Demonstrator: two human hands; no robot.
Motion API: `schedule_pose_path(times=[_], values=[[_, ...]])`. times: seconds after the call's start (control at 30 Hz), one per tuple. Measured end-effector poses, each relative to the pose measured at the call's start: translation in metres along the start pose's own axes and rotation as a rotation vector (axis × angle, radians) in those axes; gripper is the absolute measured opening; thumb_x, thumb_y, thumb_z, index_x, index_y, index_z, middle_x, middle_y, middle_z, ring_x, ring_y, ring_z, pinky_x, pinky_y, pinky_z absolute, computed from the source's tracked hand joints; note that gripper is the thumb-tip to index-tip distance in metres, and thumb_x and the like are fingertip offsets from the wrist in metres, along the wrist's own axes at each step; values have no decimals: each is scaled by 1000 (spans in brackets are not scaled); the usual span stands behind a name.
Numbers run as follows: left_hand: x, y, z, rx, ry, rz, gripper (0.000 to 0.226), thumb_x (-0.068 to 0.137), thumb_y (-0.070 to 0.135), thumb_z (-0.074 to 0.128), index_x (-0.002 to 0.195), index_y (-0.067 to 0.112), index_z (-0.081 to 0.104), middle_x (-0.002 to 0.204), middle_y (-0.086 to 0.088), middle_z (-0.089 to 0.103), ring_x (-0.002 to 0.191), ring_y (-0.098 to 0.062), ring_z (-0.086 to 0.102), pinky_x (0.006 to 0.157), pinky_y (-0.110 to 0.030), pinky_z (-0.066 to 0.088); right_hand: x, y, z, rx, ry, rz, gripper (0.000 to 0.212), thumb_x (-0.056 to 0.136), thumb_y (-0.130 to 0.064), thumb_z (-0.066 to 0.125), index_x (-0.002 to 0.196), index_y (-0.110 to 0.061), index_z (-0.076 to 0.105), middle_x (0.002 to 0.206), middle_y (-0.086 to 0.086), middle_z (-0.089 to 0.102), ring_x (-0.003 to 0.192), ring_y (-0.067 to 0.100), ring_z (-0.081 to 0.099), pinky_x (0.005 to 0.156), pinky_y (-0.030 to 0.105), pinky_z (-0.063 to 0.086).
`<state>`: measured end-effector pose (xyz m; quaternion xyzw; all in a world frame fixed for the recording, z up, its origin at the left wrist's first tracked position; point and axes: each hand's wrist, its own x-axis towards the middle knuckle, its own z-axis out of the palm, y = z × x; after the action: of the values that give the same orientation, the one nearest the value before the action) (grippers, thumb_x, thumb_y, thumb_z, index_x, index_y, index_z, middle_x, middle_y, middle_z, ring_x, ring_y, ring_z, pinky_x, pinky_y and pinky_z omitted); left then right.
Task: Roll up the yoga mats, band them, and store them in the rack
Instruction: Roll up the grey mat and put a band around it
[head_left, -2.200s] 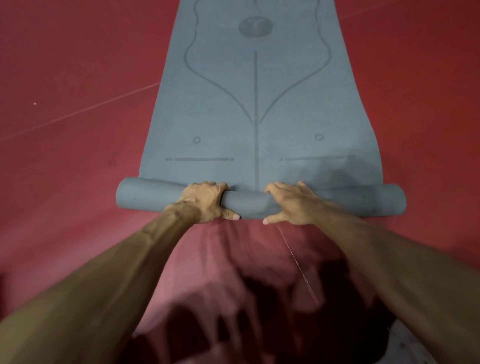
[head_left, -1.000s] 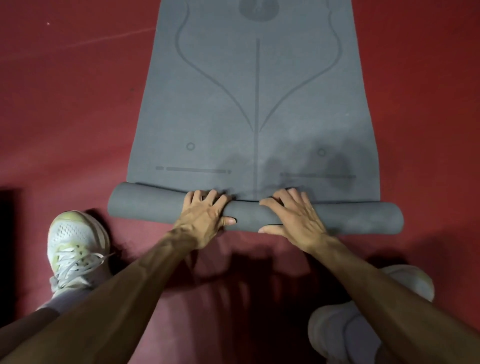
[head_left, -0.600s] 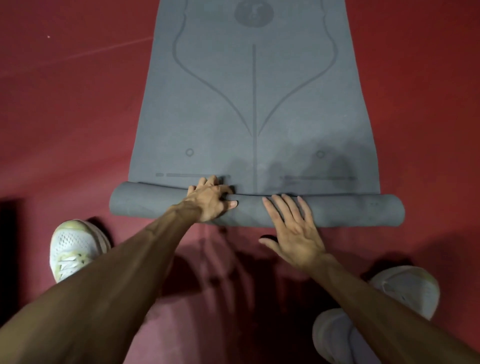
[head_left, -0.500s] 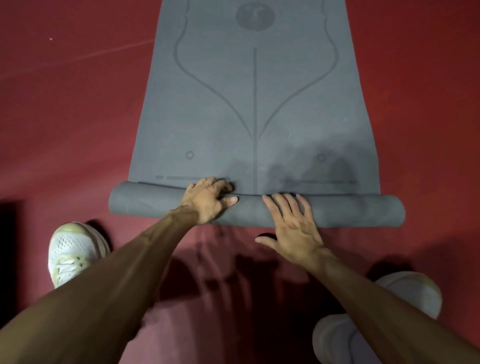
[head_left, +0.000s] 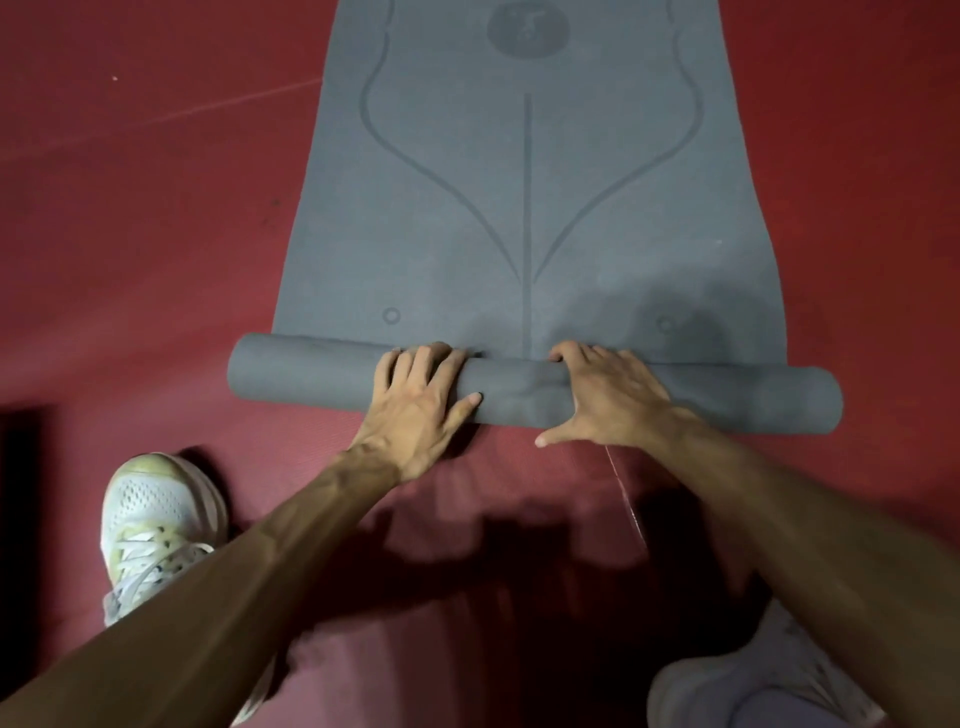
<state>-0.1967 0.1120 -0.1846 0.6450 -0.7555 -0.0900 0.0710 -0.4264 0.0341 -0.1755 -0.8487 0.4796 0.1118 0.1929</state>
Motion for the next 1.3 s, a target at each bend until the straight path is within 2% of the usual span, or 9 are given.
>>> schedule_pose_path(times=[0.13,0.3,0.4,0.57,0.63,0.77,1.0,1.13,1.3], values=[[-4,-6,11,42,-41,22,72,89,65,32,141,16,43,132,-7,50,127,-26,39,114,-44,12,2,4,1,-22,52,-58,91,54,-79,69,120,-20,45,117,-4,46,114,17,45,102,33,36],[17,-10,15,121,-11,18,69,87,67,27,130,18,50,117,-5,58,107,-28,54,103,-42,25,10,12,-2,-90,94,-112,91,55,-86,56,120,-22,50,111,-5,37,106,16,36,100,34,28],[31,-14,7,105,-87,11,79,84,73,15,131,20,51,116,-4,57,105,-28,53,99,-40,28,11,13,-6,-128,107,-131,92,61,-84,52,132,-26,45,107,-4,38,103,17,40,96,34,27],[60,-20,-7,84,-292,-23,93,70,79,1,139,29,40,125,1,51,117,-23,46,104,-39,25,-9,6,14,-92,454,-96,69,81,-65,46,131,-18,51,113,5,54,103,26,52,95,41,30],[74,-25,-11,5,-372,-56,86,76,82,14,139,29,41,125,-1,53,118,-24,47,104,-38,26,-14,3,25,-93,539,-69,70,84,-56,55,138,-12,46,124,9,50,112,28,48,104,46,31],[90,-36,-9,-234,-347,-154,54,91,62,39,125,24,55,123,1,61,119,-20,52,104,-38,31,-14,3,34,-164,495,-41,95,72,-51,73,147,-8,32,140,11,42,131,31,40,113,55,25],[108,-34,-13,-423,-250,-243,35,88,56,54,101,25,66,106,5,59,106,-18,56,94,-35,43,12,8,16,-226,299,55,125,45,-78,73,143,-11,33,132,7,45,119,28,46,108,50,28],[113,-31,-17,-184,-234,-189,42,98,52,36,94,24,66,111,-3,66,107,-25,57,83,-35,43,29,15,2,-214,245,63,119,40,-70,81,139,-18,40,125,1,49,112,25,50,99,44,32],[112,-29,-25,-128,-247,-209,43,102,43,29,81,22,59,110,-15,67,107,-36,57,83,-38,43,37,16,-7,-195,279,50,88,47,-42,84,126,-25,48,112,-3,52,102,22,54,88,39,34]])
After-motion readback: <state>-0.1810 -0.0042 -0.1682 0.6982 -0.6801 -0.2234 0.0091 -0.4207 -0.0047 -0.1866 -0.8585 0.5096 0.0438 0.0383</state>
